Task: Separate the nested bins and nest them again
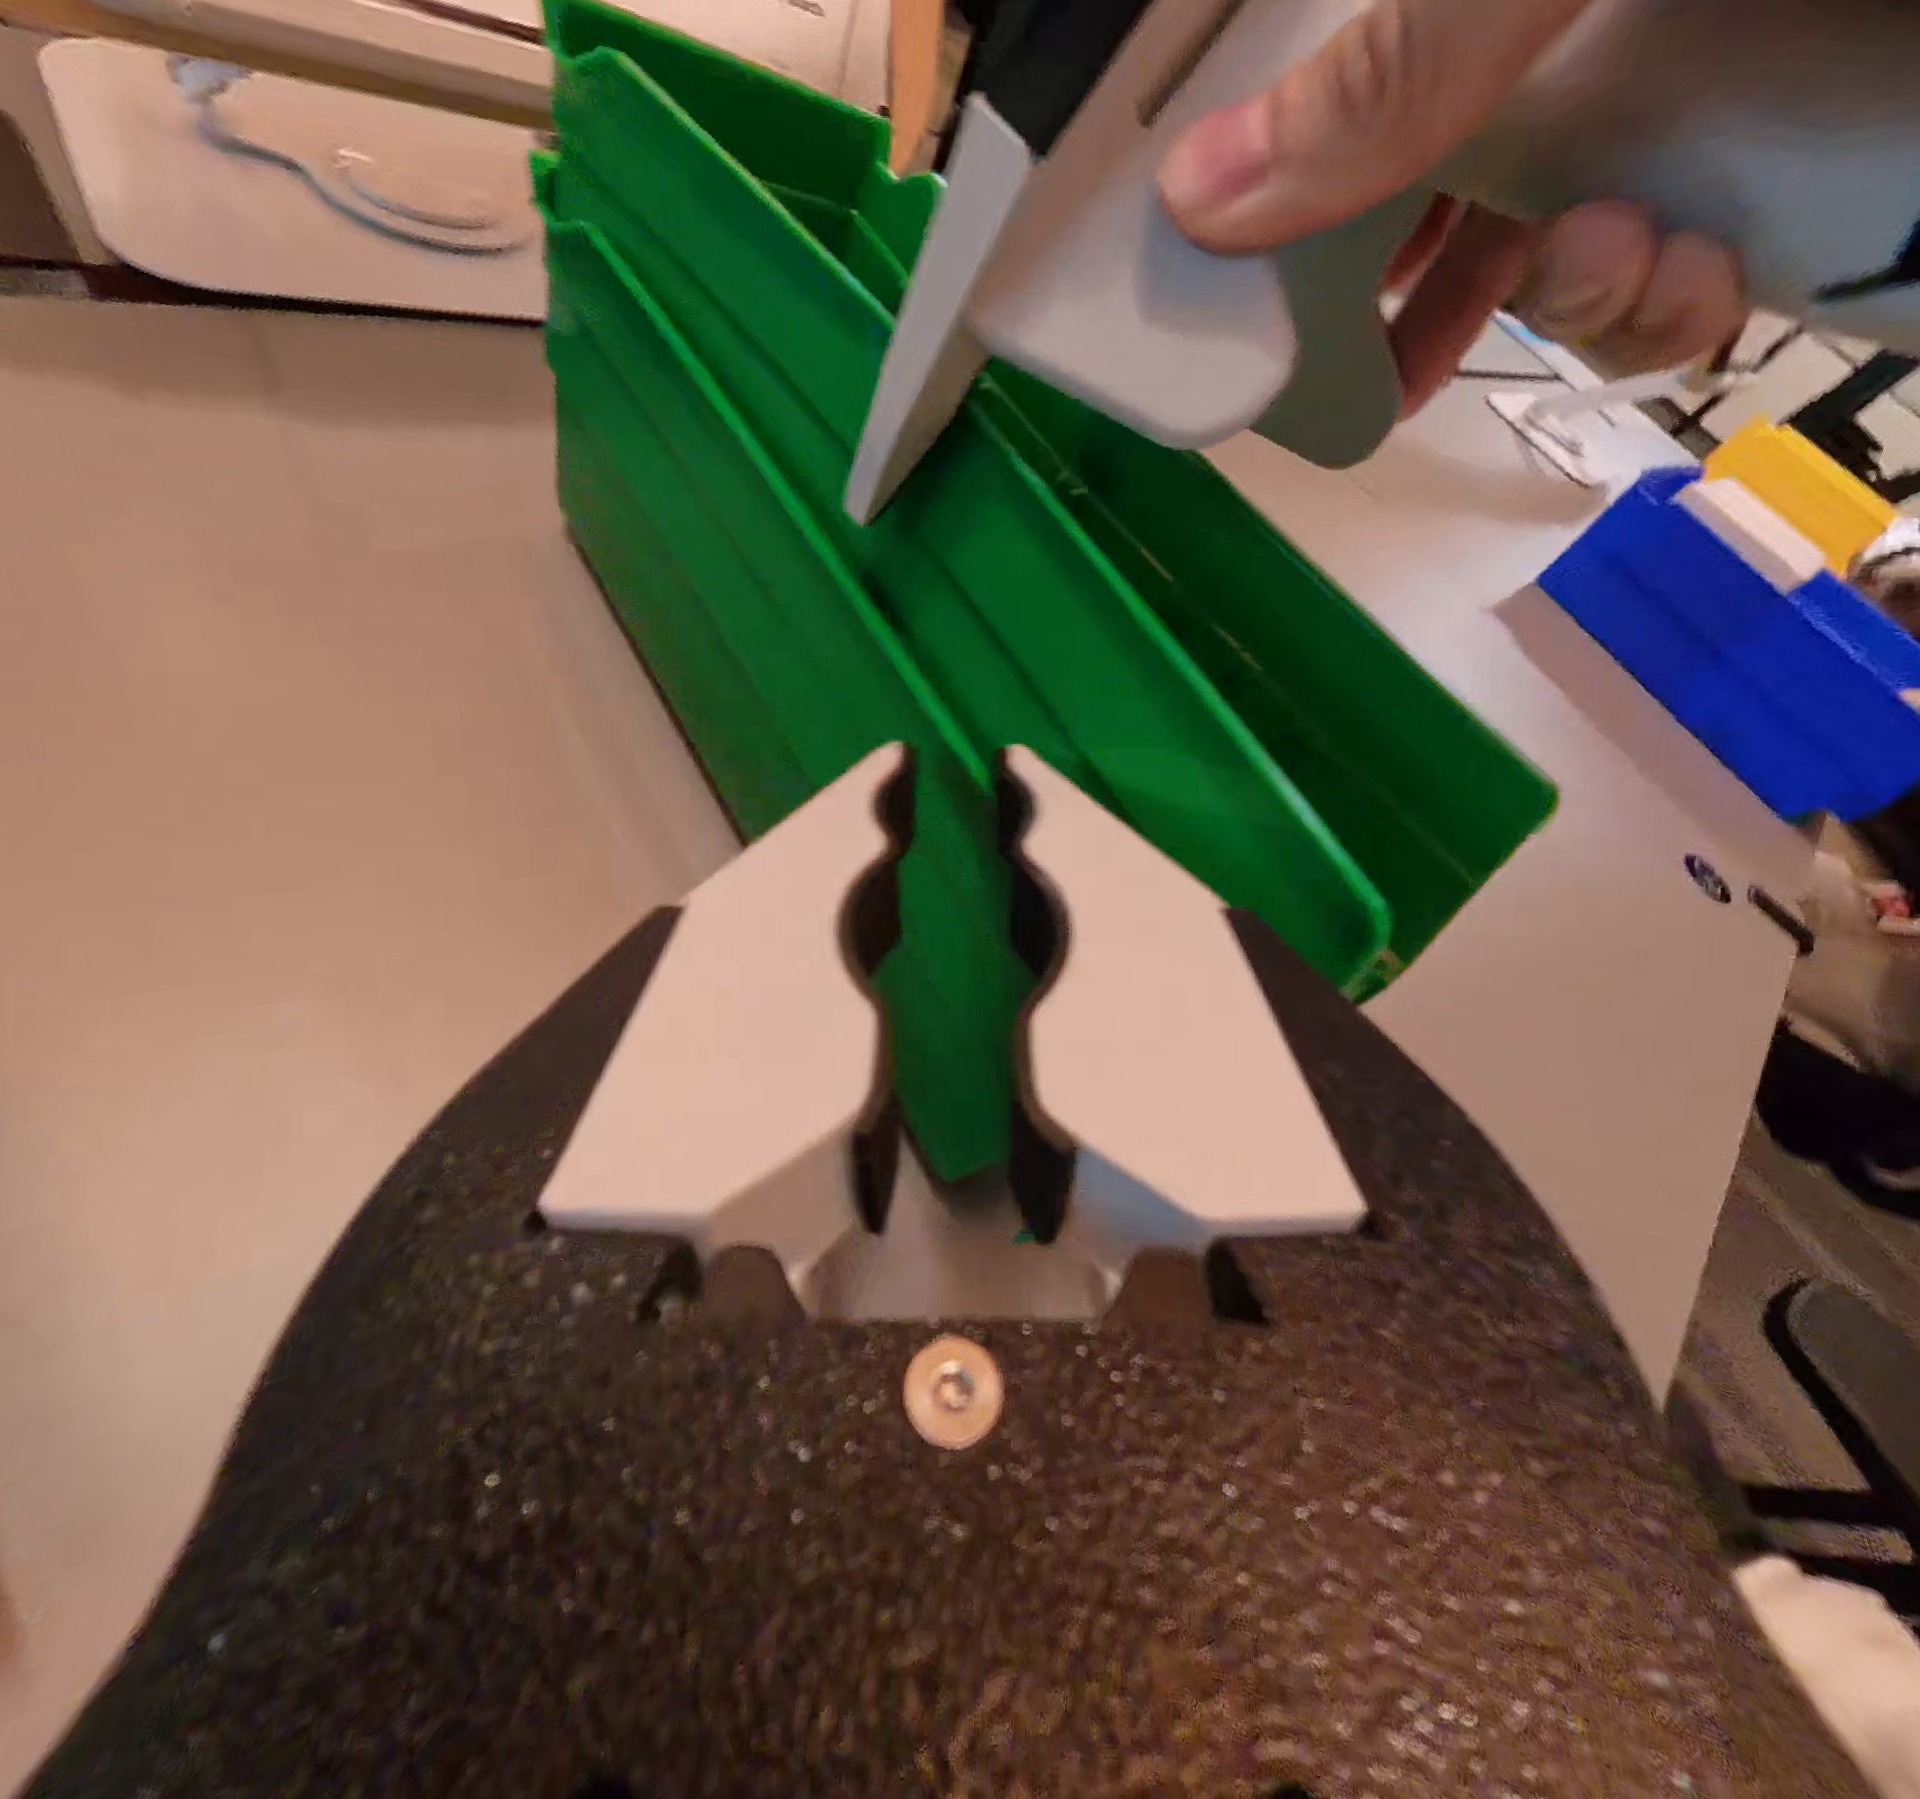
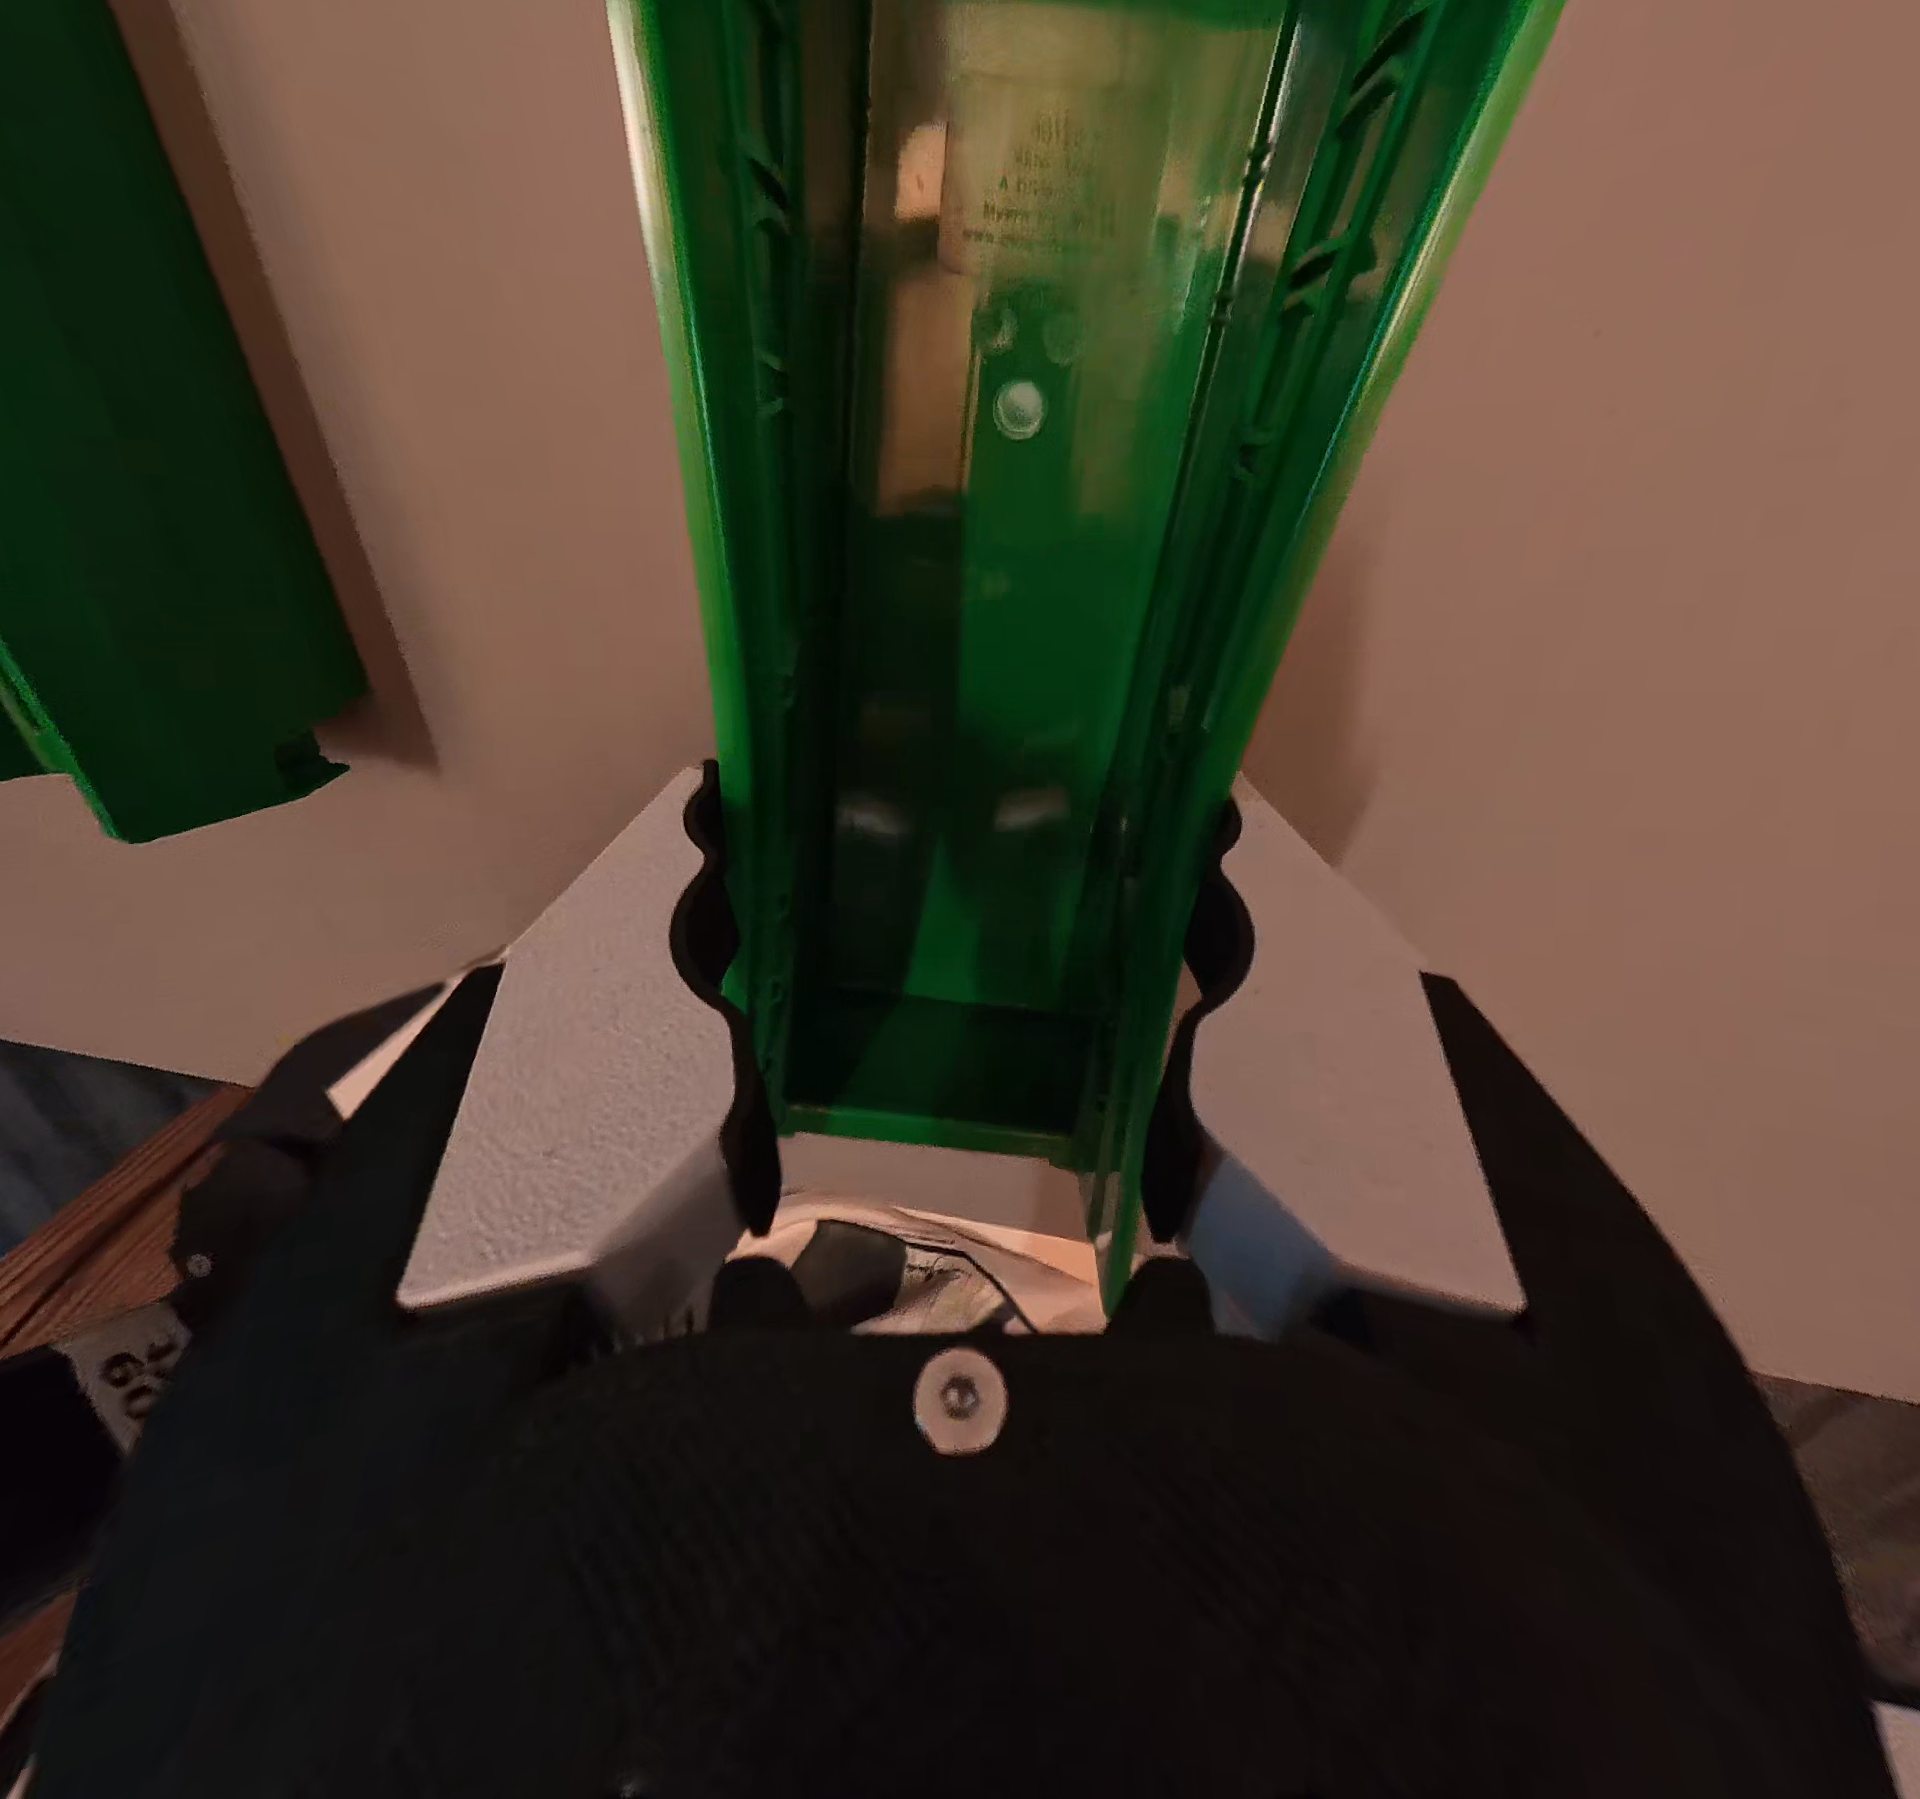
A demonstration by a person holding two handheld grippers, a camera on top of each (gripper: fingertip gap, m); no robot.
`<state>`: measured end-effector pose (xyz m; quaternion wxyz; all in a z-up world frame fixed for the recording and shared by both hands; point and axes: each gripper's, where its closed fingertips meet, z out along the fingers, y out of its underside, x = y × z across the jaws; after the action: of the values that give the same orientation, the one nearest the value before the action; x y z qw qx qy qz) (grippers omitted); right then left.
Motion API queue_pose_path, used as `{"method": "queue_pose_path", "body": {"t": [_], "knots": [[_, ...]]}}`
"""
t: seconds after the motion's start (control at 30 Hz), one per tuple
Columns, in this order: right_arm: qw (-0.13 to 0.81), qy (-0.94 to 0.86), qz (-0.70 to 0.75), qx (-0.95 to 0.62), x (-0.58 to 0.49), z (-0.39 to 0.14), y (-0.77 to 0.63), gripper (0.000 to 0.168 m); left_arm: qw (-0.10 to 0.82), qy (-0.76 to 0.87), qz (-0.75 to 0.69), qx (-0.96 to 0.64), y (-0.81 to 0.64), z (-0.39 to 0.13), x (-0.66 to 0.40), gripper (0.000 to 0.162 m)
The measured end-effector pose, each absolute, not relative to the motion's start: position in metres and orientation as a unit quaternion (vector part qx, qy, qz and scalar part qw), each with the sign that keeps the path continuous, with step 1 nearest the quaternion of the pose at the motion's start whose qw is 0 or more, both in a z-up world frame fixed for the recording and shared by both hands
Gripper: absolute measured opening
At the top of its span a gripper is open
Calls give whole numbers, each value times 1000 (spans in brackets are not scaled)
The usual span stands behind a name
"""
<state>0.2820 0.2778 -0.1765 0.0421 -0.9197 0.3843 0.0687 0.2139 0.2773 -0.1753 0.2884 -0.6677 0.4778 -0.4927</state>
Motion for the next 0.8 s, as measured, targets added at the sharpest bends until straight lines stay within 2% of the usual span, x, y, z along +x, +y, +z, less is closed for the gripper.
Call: {"method": "queue_pose_path", "body": {"t": [0.03, 0.13, 0.3, 0.53, 0.7, 0.8], "knots": [[42, 390, 74, -917, 281, -177, 278, 89, 301, 483, -483, -666, 278, -175, 215, 6], [32, 385, 71, -920, 281, -171, 279, 87, 359, 515, -421, -655, 282, -178, 216, 5], [23, 363, 46, -930, 282, -146, 284, 89, 363, 524, -385, -668, 283, -184, 215, 5], [76, 377, 88, -919, 302, -72, 284, 92, 395, 502, -386, -665, 288, -182, 219, 5], [114, 411, 52, -903, 361, -8, 248, 94, 401, 483, -411, -661, 291, -171, 217, 26], [126, 440, 19, -889, 410, 7, 210, 95, 416, 469, -430, -649, 294, -154, 212, 38]]}}
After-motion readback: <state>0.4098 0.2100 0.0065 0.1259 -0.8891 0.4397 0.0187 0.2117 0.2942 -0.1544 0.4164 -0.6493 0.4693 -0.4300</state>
